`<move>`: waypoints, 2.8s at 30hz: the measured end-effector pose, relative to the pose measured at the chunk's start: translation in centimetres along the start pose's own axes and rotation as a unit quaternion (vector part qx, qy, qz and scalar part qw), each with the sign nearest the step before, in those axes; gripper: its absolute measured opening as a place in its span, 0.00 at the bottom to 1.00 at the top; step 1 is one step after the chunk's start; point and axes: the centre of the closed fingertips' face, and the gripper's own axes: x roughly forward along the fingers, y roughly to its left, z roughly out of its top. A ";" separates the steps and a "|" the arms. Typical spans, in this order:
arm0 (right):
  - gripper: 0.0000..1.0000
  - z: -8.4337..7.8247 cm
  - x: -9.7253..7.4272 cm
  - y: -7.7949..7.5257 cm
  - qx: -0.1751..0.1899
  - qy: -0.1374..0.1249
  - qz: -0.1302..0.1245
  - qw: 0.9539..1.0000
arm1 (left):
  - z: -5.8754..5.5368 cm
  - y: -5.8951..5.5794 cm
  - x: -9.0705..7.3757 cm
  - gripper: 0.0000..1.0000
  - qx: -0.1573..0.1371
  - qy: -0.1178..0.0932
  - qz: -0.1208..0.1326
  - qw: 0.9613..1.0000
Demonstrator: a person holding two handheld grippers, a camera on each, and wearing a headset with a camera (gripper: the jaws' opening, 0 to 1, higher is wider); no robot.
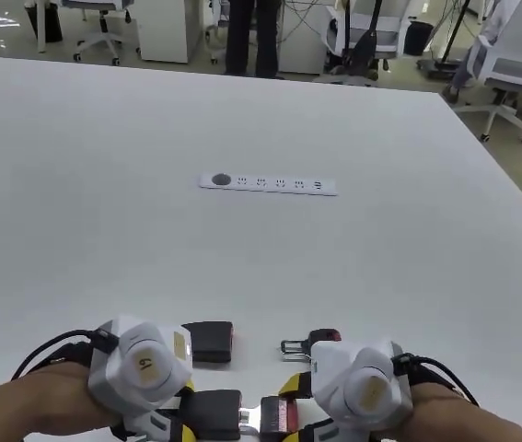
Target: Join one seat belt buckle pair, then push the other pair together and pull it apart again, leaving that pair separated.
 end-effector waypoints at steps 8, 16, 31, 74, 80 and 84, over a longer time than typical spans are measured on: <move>0.28 0.3 0.4 -0.1 -0.005 0.000 0.009 1.000 | -0.1 0.1 0.0 0.32 0.001 0.005 0.000 1.000; 0.27 0.2 0.6 -0.2 -0.004 0.009 0.010 1.000 | -0.1 0.1 0.1 0.32 -0.003 0.004 0.001 1.000; 0.27 0.3 0.9 0.0 -0.002 0.024 0.013 1.000 | -0.4 0.3 0.2 0.32 0.000 0.004 0.002 1.000; 0.28 1.4 1.3 0.0 -0.006 0.006 -0.001 1.000 | -0.4 0.2 -0.2 0.33 0.032 -0.001 -0.006 0.999; 0.29 1.4 1.4 0.1 -0.011 0.017 -0.001 1.000 | -0.4 0.3 -0.1 0.33 0.037 0.018 -0.010 0.999; 0.30 1.4 1.2 0.3 0.001 0.008 0.004 1.000 | -0.4 0.2 -0.1 0.33 0.032 0.014 -0.011 0.999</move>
